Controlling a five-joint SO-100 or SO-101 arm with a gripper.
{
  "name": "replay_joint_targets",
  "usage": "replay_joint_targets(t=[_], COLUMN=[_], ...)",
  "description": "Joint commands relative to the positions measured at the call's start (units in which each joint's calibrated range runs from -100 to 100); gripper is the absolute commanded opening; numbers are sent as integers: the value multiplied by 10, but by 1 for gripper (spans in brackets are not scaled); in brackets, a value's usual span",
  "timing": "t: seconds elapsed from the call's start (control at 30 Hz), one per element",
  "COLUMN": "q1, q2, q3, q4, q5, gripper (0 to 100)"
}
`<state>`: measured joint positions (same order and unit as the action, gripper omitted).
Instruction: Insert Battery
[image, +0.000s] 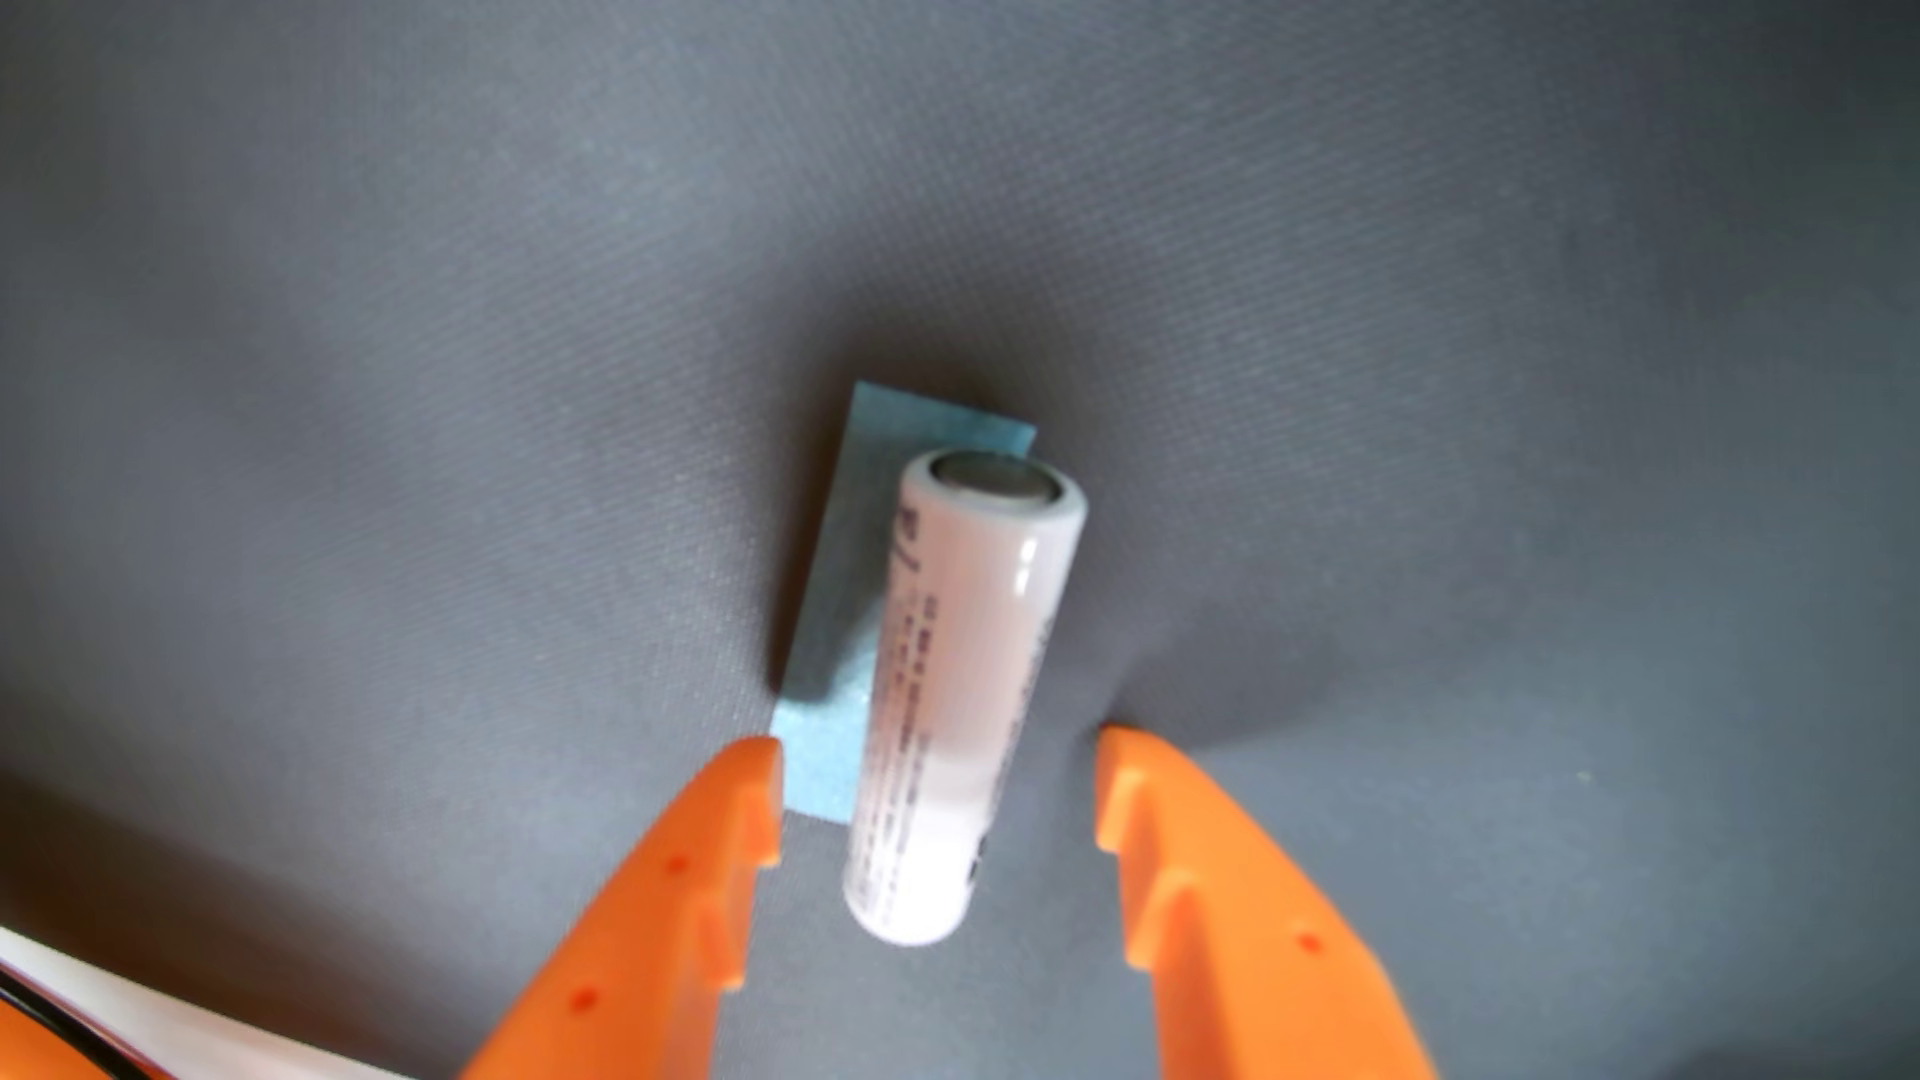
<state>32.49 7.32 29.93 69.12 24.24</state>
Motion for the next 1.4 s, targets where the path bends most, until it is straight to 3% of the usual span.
replay_joint_targets(t=[0.0,0.77,1.03,1.37], q1=[-3,0,-1,3], q2=[-1,20,20,-38], q3=[-8,-9,-9,-7], q4=[0,0,0,7], q5=[2,2,2,-9], gripper=[17,17,2,2])
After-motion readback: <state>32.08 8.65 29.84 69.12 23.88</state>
